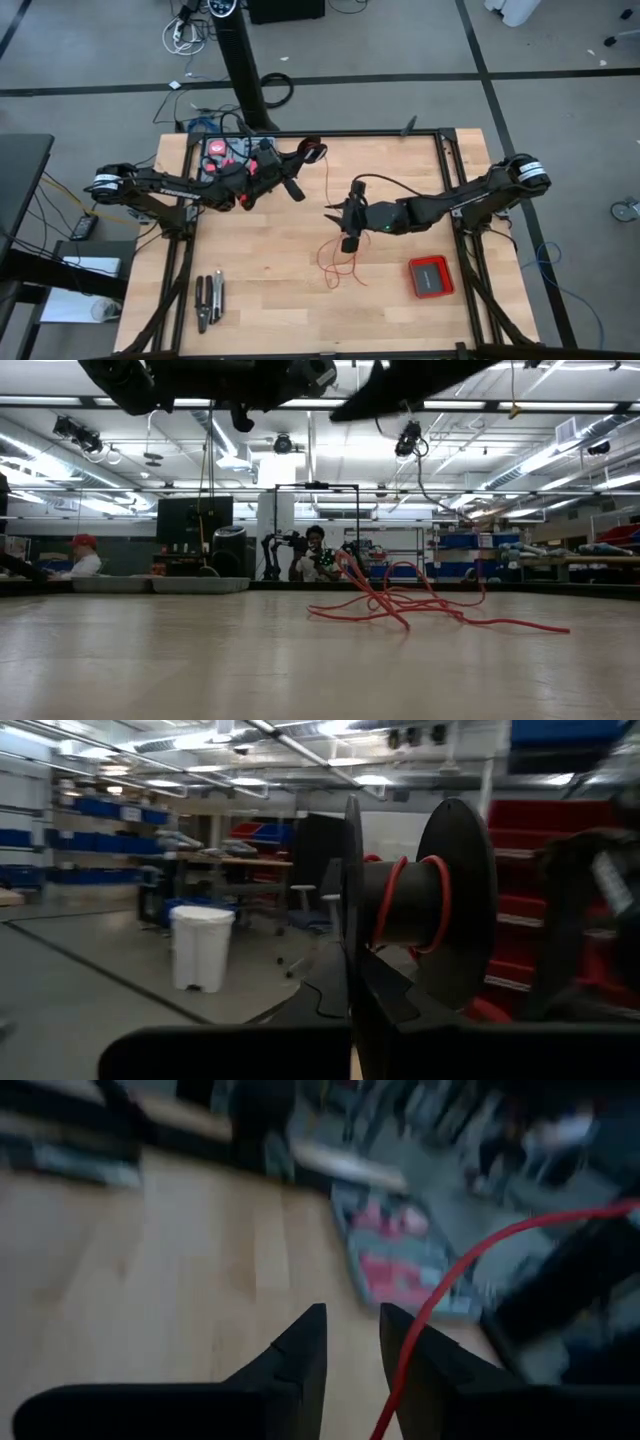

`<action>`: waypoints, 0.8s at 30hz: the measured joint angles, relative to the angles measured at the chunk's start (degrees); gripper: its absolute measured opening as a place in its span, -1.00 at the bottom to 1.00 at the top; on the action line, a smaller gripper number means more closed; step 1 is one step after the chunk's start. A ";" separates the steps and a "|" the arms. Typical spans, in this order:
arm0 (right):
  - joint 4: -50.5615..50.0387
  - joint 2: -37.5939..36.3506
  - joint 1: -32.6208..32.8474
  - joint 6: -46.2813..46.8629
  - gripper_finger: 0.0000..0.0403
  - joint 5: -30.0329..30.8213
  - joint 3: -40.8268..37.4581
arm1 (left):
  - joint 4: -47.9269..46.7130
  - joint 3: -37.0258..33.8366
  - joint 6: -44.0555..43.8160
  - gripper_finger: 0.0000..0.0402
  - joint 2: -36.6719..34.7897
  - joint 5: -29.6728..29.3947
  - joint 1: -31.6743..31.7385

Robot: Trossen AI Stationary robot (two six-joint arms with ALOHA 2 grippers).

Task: Coil cords
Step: Coil the red wire onto the spool

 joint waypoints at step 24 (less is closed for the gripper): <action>-14.57 -9.14 -1.83 -4.34 -0.53 8.12 -0.01 | -9.05 1.57 -8.44 -1.00 -0.04 7.68 4.06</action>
